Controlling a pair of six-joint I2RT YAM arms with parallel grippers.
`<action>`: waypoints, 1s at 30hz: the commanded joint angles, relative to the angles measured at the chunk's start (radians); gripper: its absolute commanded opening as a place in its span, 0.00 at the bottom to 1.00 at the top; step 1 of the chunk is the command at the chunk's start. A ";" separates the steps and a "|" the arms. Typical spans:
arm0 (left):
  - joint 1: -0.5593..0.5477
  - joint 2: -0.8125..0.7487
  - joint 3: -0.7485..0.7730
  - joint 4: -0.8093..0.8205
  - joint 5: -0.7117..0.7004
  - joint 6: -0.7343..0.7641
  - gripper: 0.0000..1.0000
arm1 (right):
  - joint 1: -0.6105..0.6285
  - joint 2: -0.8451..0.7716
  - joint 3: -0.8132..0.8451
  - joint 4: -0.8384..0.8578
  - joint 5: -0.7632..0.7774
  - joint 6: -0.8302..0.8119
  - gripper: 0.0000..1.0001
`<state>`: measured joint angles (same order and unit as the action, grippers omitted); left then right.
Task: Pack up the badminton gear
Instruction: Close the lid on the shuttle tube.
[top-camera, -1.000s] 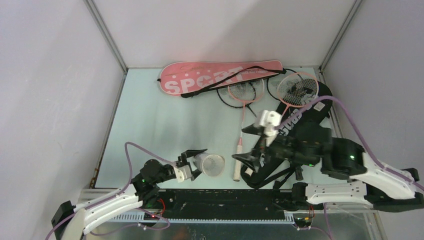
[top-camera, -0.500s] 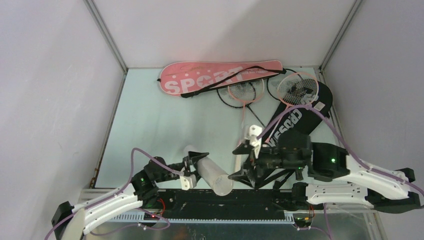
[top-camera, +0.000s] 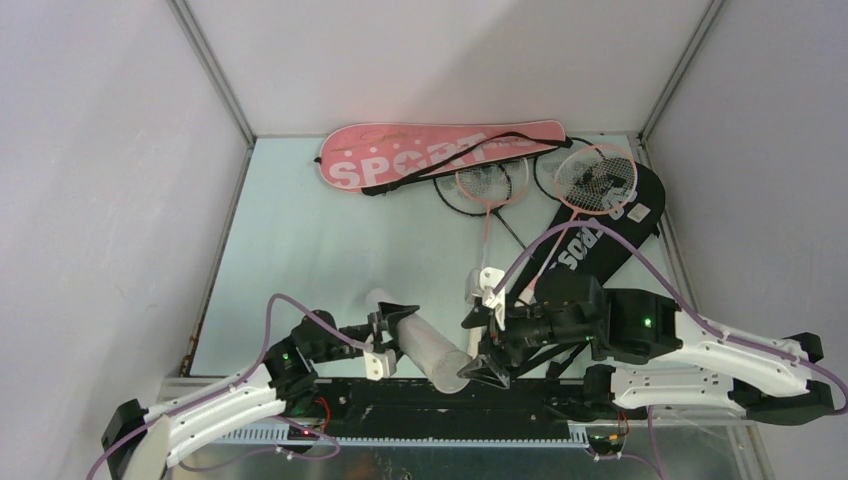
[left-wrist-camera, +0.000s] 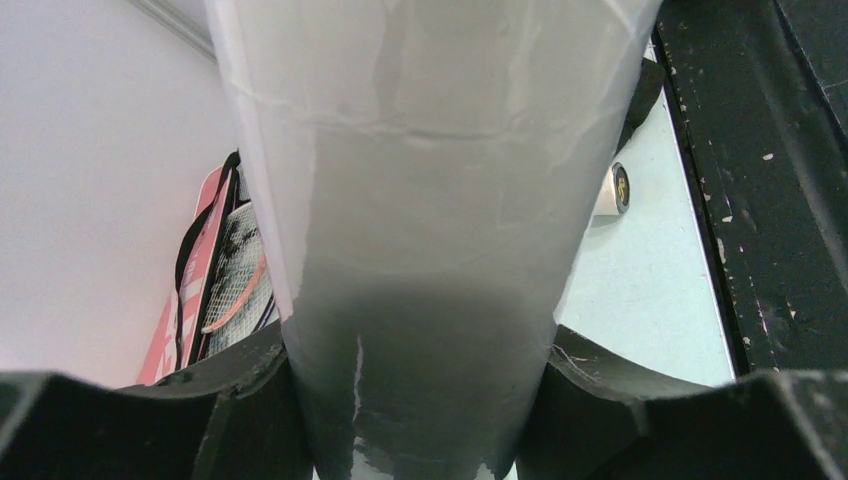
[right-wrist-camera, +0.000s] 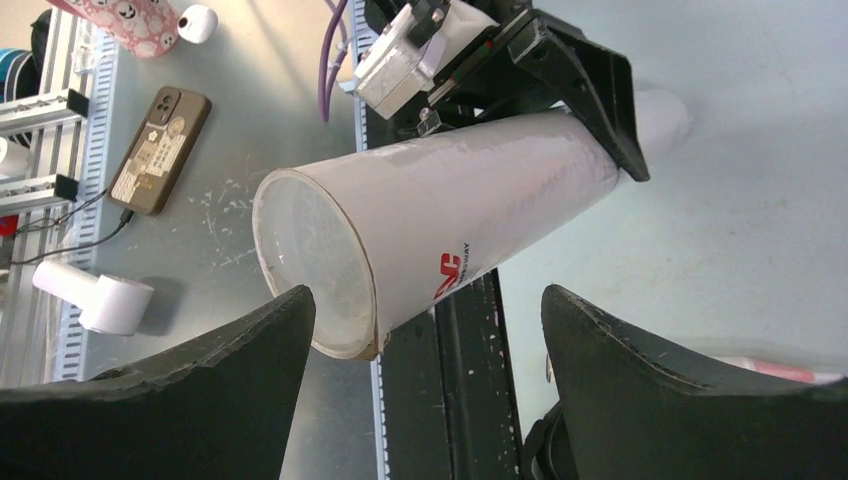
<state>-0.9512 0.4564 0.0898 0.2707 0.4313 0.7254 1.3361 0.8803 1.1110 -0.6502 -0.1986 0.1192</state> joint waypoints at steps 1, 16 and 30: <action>-0.003 -0.005 0.051 0.041 0.017 0.007 0.38 | 0.009 0.009 -0.003 0.019 -0.044 -0.025 0.86; -0.003 0.014 0.069 0.048 0.015 -0.031 0.38 | 0.022 0.066 -0.002 0.045 -0.029 -0.074 0.87; -0.003 -0.016 0.068 0.062 -0.003 -0.071 0.38 | 0.060 0.118 -0.002 0.021 0.164 -0.102 0.87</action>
<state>-0.9512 0.4614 0.0994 0.2550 0.4217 0.7322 1.3907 0.9676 1.1053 -0.6407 -0.1902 0.0624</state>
